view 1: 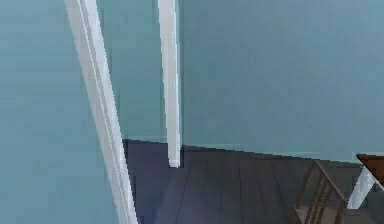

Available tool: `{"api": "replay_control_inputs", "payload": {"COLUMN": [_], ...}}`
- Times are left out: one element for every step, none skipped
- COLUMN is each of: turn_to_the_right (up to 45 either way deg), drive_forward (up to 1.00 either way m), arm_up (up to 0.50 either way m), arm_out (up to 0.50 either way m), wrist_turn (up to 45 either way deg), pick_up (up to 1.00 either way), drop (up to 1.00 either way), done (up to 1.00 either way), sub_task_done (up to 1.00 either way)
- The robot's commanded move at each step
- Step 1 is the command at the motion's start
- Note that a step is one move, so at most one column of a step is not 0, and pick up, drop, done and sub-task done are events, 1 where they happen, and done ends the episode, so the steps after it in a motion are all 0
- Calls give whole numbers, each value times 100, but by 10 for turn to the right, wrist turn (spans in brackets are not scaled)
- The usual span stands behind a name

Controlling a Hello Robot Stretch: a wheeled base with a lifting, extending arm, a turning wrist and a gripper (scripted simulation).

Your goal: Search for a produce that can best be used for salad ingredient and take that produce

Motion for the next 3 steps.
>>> {"api": "replay_control_inputs", "payload": {"turn_to_the_right": [0,30,0], "drive_forward": [45,0,30], "arm_up": [0,0,0], "arm_out": [0,0,0], "wrist_turn": [0,0,0], "pick_up": [0,0,0], "drop": [0,0,0], "done": [0,0,0], "sub_task_done": [0,0,0]}}
